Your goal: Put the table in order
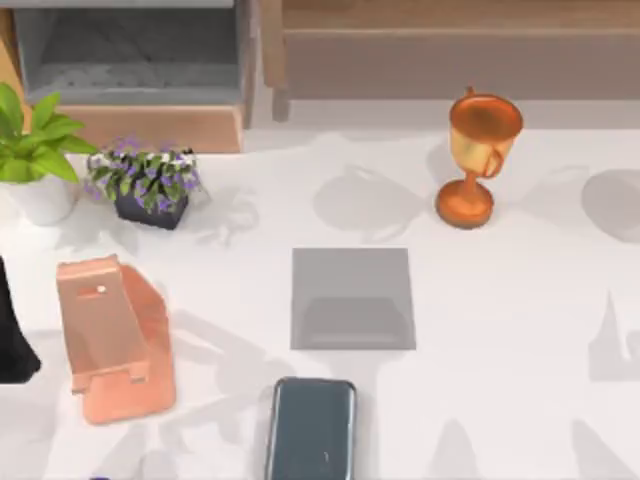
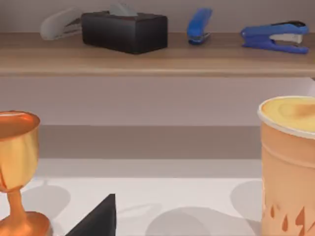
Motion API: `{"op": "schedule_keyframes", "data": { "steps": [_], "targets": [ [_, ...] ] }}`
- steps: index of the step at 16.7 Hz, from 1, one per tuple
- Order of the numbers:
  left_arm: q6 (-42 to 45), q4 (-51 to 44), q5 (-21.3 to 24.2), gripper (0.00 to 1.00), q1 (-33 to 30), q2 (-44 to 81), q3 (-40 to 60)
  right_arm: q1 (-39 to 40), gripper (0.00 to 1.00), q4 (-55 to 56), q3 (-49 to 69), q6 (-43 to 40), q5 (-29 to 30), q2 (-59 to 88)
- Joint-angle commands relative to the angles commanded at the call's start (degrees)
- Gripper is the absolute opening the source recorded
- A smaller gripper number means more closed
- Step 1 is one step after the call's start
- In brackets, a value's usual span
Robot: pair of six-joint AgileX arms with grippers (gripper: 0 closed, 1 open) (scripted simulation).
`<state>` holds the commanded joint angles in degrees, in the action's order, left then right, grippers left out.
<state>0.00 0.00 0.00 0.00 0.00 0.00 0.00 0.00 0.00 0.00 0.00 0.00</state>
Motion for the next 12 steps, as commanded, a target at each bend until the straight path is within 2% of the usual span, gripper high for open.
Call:
{"op": "schedule_keyframes", "data": {
  "steps": [3,6,12],
  "targets": [
    [0.2,-0.7,0.0,1.00,0.4,0.7,0.6,0.0,1.00,0.0,0.0,0.0,0.0,0.0],
    [1.9,-5.6,-0.1,1.00,2.9,6.2,4.8,0.0,1.00,0.0,0.0,0.0,0.0,0.0],
    [8.3,-24.2,-0.1,1.00,12.4,32.6,21.1,0.0,1.00,0.0,0.0,0.0,0.0,0.0]
  ]
}}
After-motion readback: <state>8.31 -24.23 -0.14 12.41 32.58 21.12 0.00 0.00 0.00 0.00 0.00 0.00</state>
